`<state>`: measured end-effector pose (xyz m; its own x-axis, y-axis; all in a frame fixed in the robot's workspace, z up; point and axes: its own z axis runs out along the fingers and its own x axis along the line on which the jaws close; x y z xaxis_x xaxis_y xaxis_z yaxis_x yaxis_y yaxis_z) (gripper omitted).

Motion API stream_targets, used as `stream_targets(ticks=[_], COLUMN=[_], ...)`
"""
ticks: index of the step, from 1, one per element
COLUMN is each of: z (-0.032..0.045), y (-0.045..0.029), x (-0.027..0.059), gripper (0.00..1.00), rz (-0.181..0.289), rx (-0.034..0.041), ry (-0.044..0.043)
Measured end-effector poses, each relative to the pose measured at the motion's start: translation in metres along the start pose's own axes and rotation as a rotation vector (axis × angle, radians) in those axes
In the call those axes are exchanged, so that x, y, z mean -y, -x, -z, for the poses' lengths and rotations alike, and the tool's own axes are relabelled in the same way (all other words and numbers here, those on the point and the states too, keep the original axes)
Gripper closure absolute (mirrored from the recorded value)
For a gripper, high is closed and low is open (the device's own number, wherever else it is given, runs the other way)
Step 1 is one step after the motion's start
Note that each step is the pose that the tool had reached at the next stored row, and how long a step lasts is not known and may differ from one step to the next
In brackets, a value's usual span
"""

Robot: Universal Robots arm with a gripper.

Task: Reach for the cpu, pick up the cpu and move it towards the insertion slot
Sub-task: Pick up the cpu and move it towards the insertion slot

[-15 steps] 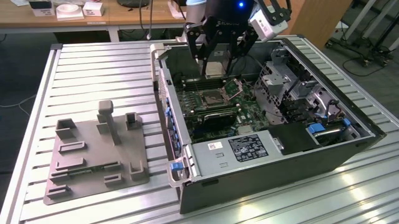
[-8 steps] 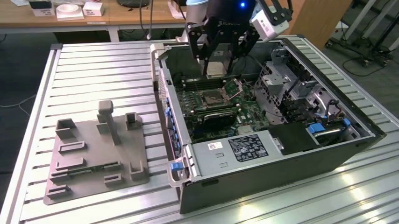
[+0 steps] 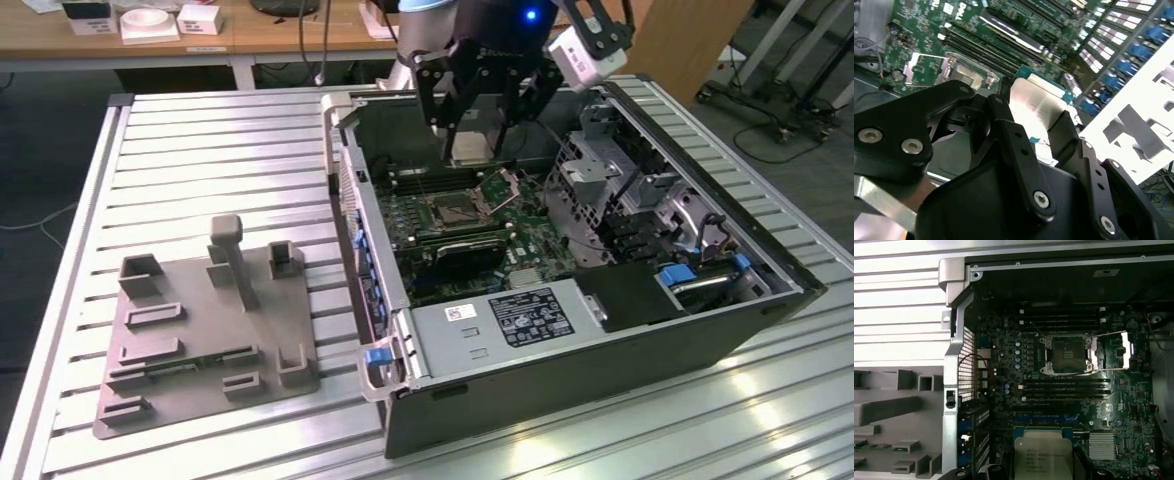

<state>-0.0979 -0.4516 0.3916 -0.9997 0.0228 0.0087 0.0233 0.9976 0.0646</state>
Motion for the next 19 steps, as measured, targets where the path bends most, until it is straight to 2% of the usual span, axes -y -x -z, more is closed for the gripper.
stream_targets(ticks=[2,5,19], z=[-0.0014,-0.0030,-0.0057], y=[0.0059,0.0095,0.0100], x=[-0.0025,-0.0064,-0.0085], gripper=[0.46,0.46,0.46], rz=[0.000,0.000,0.000], rx=[0.0000,0.0001,0.0001], ry=[0.0000,0.0000,0.0006])
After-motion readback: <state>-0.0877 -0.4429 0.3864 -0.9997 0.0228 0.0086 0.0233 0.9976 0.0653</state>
